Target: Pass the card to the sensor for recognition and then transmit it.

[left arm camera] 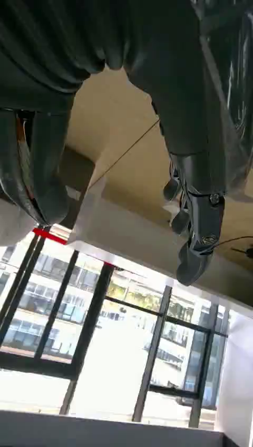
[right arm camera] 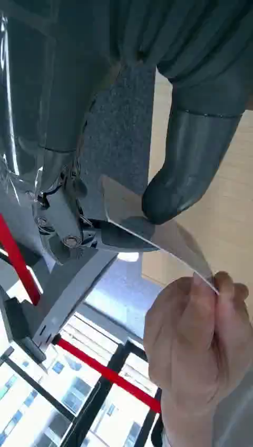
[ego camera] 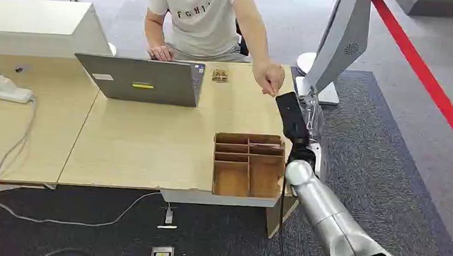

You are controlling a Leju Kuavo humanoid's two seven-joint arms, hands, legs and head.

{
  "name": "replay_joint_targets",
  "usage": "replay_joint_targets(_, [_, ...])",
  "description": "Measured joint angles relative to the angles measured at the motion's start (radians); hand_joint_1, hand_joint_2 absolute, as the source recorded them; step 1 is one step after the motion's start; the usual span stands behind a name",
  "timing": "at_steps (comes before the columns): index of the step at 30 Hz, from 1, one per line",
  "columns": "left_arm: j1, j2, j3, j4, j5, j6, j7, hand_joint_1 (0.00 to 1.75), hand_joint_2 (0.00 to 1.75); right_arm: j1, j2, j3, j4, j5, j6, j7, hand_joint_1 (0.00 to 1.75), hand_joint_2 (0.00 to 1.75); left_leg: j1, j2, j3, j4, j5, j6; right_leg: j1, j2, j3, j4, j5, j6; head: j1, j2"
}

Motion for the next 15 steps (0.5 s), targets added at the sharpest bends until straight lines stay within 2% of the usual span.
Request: replay_joint_targets(15, [-0.007, 0.003, 0.019, 0.0, -0.008, -0.017, 0.0, 0.0, 1.75, 0.039, -0.026, 0.0, -0.051, 0.029, -0.006, 0.012, 1.75, 1.75, 0.0, 0.0, 0.0, 0.0, 0.0, 0.0, 0.0, 0.0, 0.0, 0.0, 0.0, 0.0, 0.0, 0.0])
